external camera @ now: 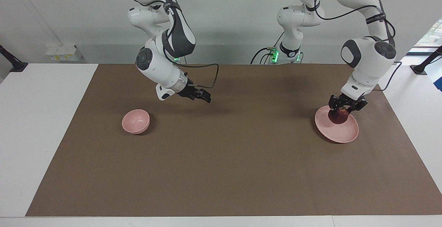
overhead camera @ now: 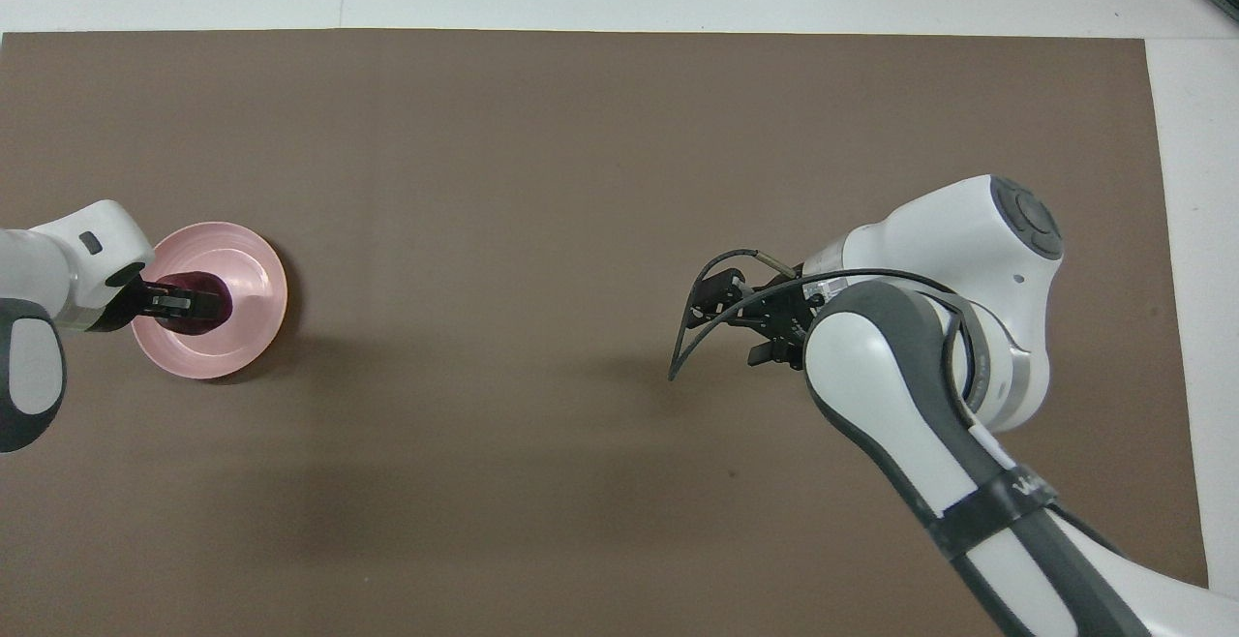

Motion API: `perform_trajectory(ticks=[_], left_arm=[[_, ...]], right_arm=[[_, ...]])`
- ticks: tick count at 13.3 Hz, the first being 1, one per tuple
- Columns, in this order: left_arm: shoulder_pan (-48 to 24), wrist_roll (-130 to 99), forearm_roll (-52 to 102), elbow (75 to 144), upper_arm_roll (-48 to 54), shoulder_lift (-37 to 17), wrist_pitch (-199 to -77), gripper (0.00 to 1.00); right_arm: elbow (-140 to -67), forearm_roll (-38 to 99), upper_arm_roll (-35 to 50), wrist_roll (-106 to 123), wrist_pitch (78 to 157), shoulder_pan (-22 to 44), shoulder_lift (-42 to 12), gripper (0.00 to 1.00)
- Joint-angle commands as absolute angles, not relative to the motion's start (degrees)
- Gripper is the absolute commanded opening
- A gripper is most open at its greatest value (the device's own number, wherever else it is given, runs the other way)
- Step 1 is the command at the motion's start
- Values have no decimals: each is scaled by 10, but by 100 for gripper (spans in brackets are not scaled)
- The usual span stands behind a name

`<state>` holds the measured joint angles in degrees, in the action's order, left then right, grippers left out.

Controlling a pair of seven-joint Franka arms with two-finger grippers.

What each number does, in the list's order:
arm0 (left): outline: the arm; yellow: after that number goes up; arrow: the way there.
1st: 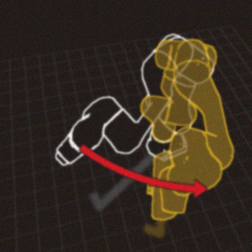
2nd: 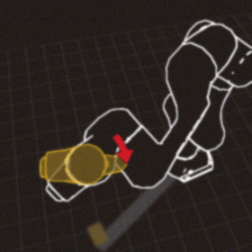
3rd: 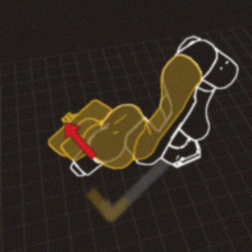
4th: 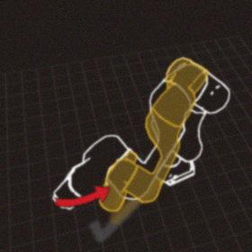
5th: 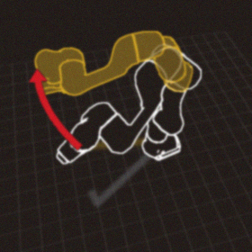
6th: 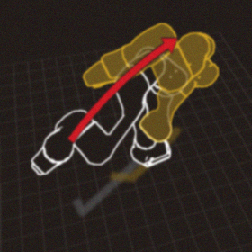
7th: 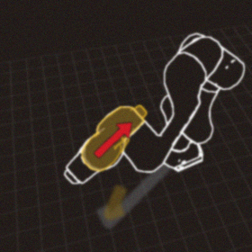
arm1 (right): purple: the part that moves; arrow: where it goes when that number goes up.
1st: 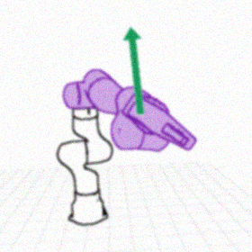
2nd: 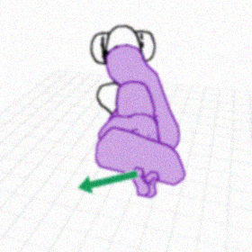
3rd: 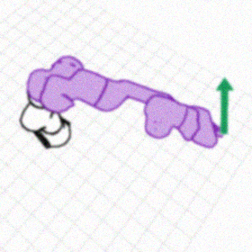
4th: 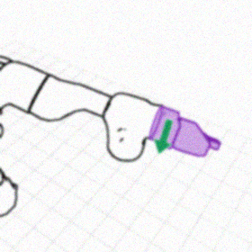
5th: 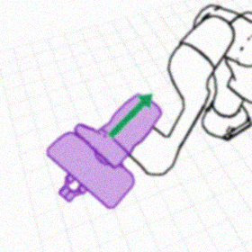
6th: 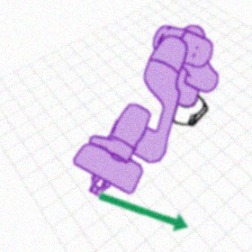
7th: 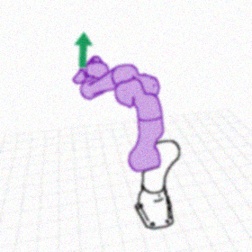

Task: Move apple from plate to bowl
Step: 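Lift the apple with the left gripper while the right gripper approaches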

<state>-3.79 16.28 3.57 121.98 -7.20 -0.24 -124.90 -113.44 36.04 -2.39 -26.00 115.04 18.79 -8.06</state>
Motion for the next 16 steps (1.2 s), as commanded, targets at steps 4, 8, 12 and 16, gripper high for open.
perform_trajectory(ticks=[4,8,12,16], left_arm=[[-94,152,221,1152,-75,0,-1150,0],[-105,149,359,1150,-46,-2,-1154,0],[-105,131,455,1150,12,-1,-1173,0],[-106,89,476,1154,68,4,-1188,0]], right_arm=[[-1105,519,-22,-336,1118,175,-77,79],[-1103,602,-20,-447,1161,224,-76,92],[-1100,602,-19,-543,1215,284,-76,100],[-1102,635,-19,-608,1276,321,-84,100]])
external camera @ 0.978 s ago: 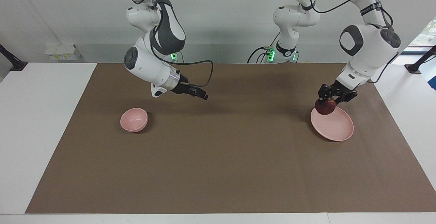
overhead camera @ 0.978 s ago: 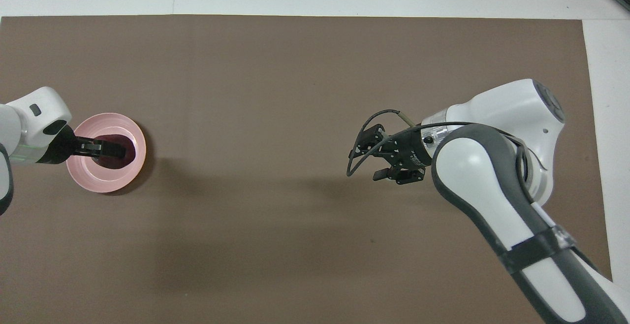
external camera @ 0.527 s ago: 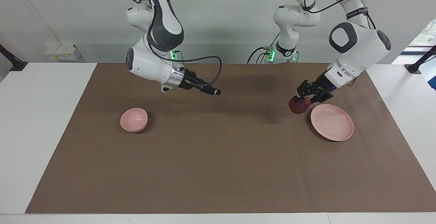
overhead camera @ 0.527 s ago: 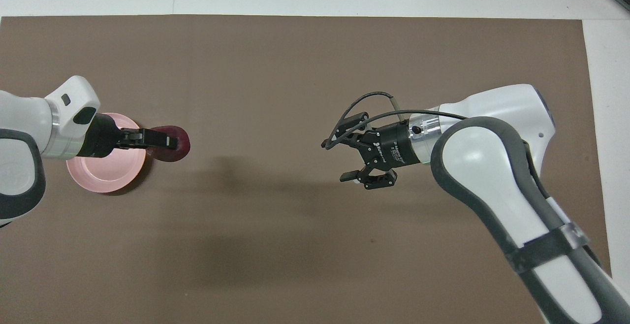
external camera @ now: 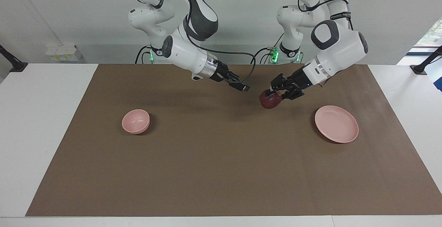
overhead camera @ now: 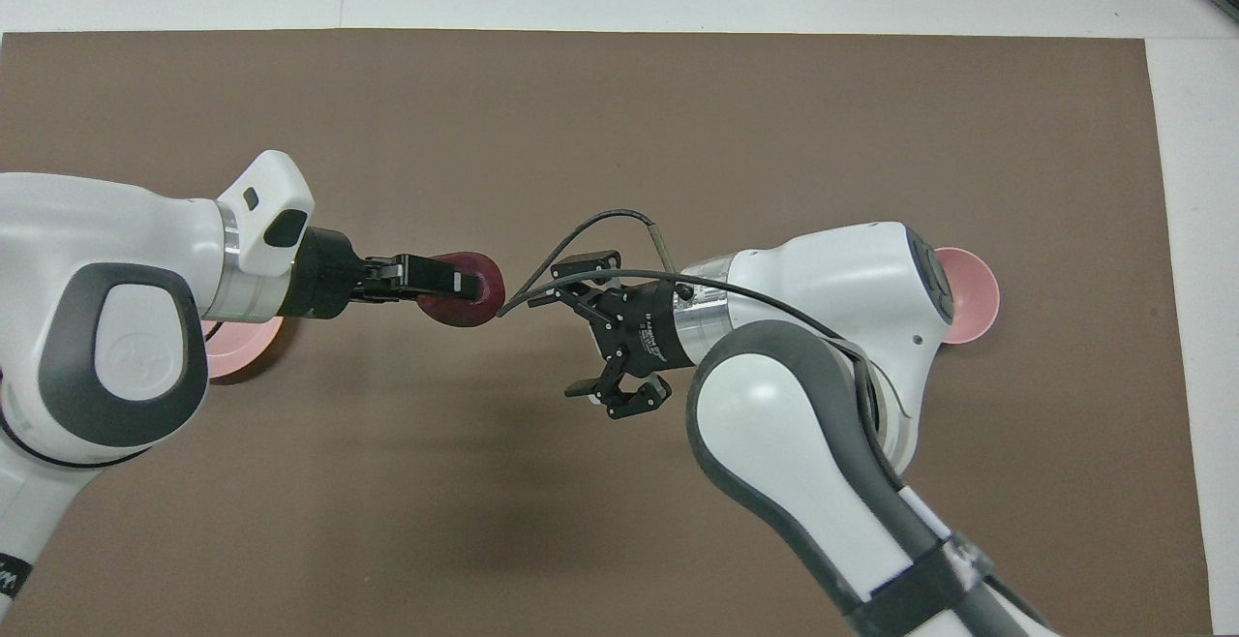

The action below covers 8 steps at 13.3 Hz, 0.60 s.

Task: Move apple from plate to bowl
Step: 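Lift the apple with the left gripper while the right gripper approaches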

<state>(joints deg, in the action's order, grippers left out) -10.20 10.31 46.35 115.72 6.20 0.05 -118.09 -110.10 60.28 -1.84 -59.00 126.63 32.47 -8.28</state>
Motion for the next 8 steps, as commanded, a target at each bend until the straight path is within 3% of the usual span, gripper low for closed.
perform_trajectory(ticks=[1,8], left_arm=[[-110,84,481,1156,69,6,-1187,0],[-126,82,519,1166,70,14,-1188,0]], right_arm=[[-1103,646,-19,-619,1276,317,-87,100],[-1100,676,-19,-654,1279,294,-97,100]])
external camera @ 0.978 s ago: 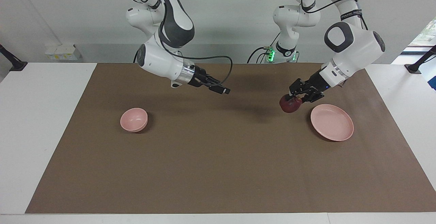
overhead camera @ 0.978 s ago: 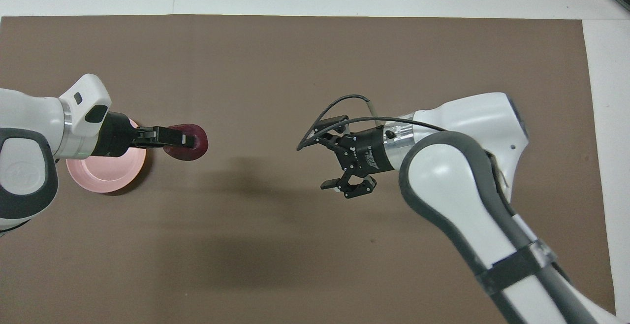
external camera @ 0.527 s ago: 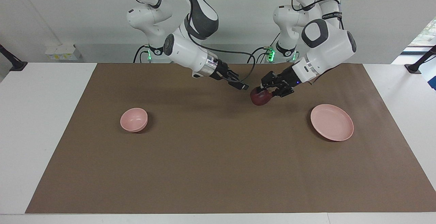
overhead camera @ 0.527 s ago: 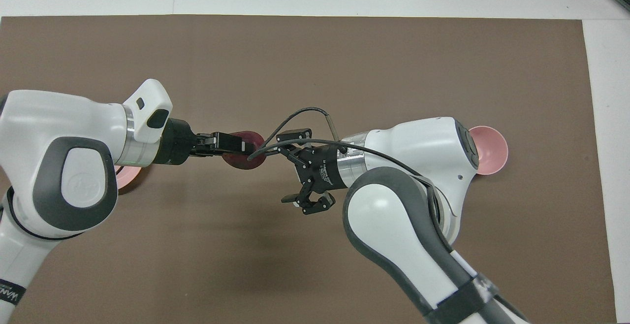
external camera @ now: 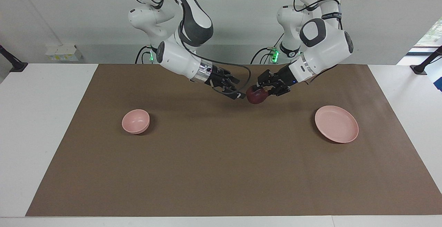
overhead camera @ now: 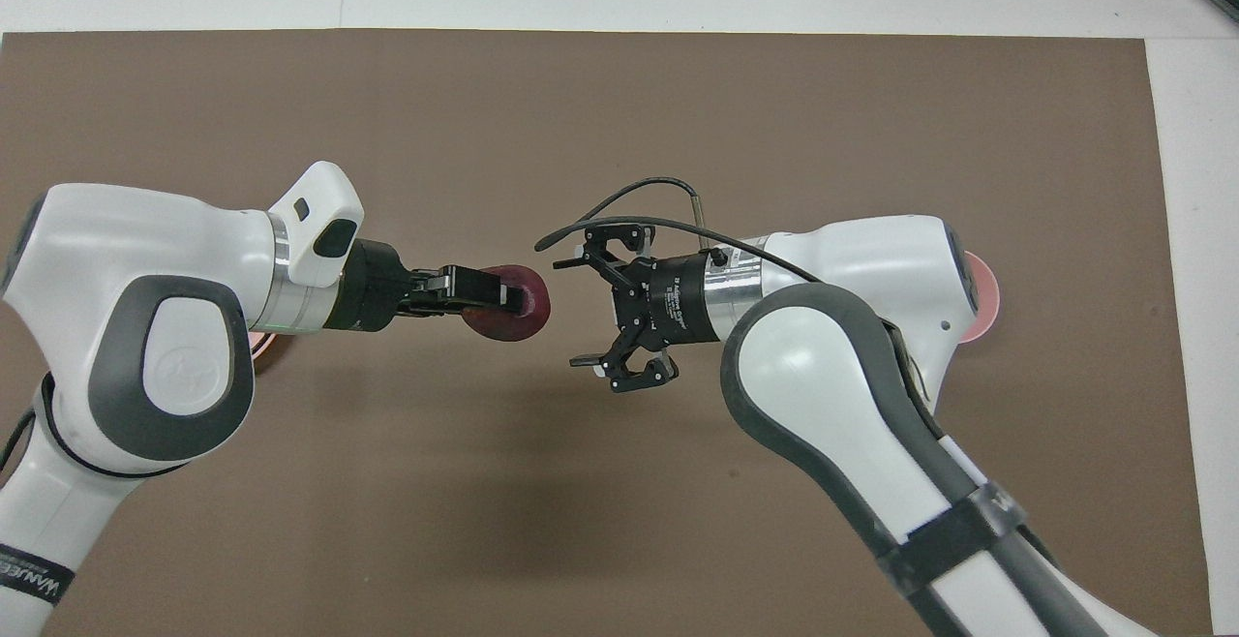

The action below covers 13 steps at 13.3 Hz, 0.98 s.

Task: Move apple from plate to bowl
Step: 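Close the right gripper on the apple held by the left gripper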

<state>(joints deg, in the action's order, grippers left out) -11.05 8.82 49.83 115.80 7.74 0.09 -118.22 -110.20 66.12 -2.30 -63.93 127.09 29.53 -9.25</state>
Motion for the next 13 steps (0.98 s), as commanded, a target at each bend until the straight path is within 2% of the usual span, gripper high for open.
perform_trajectory(ticks=[1,7,8,9,10,12,13], left_arm=[[-130,82,523,1166,73,14,-1195,0],[-143,78,537,1166,87,16,-1210,0],[-145,76,537,1165,88,16,-1210,0],[-147,74,537,1165,88,16,-1211,0],[-147,64,537,1165,88,16,-1210,0],[-146,60,537,1165,88,15,-1209,0],[-146,60,537,1165,88,16,-1207,6]], right_arm=[[-1091,677,-19,-655,1288,301,-108,100],[-1075,677,-19,-669,1305,310,-120,99],[-1071,677,-19,-669,1305,310,-122,48],[-1071,681,-19,-669,1304,310,-122,3],[-1071,688,-19,-671,1300,309,-122,0],[-1071,688,-19,-670,1299,308,-122,0],[-1071,688,-19,-670,1296,305,-122,0]])
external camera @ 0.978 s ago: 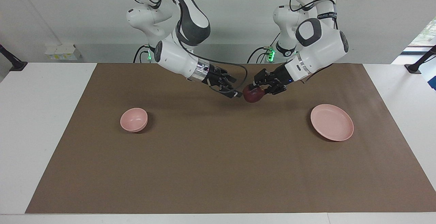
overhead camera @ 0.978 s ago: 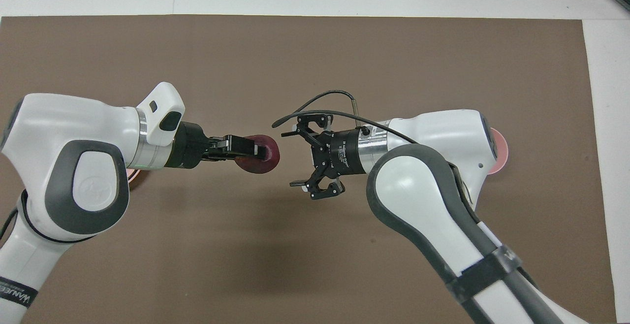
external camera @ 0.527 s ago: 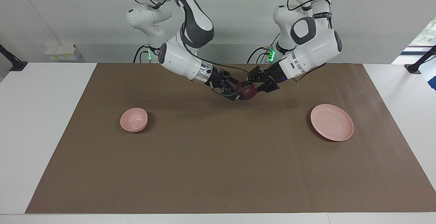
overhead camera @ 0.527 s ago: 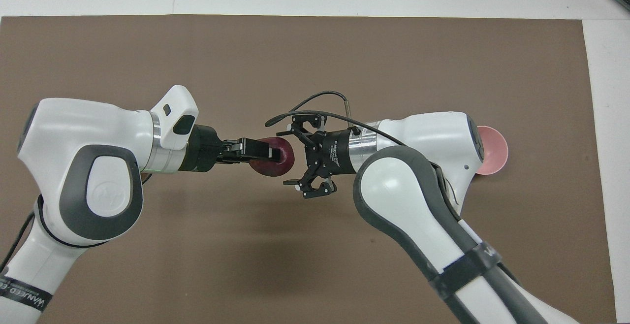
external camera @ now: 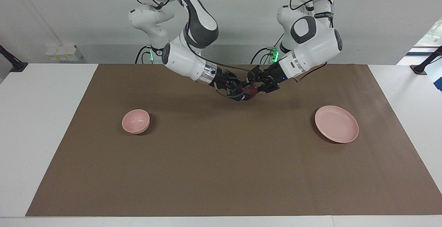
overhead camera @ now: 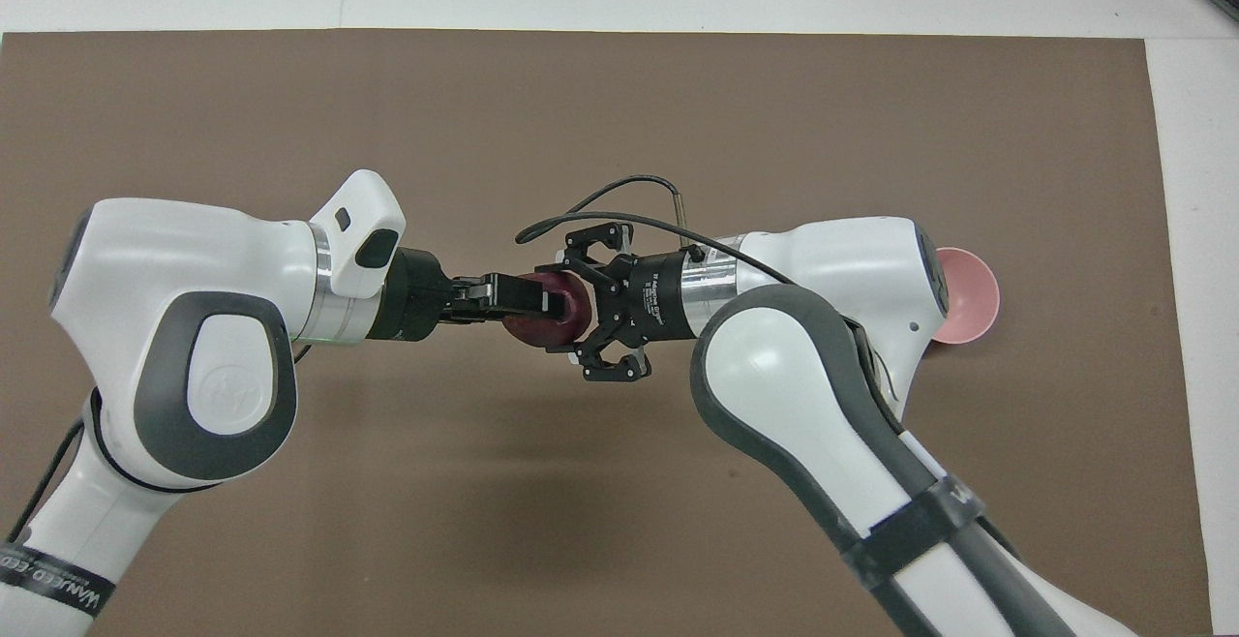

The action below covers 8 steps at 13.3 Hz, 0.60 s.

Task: Move apple from plate to bowl
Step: 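Close the right gripper on the apple held by the left gripper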

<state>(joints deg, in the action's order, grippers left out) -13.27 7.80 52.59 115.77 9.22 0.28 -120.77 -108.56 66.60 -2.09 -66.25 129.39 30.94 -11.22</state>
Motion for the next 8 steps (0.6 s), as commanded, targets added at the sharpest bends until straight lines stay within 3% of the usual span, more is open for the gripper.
perform_trajectory(ticks=[1,4,7,8], left_arm=[[-145,58,537,1165,88,15,-1205,17],[-143,58,536,1162,87,13,-1207,43],[-143,58,536,1162,87,13,-1210,87],[-144,58,535,1161,86,12,-1210,93]], right_arm=[[-1071,687,-19,-669,1293,302,-122,0],[-1071,679,-20,-663,1291,299,-122,0],[-1068,673,-22,-644,1293,294,-123,0],[-1068,666,-23,-639,1294,294,-123,0]])
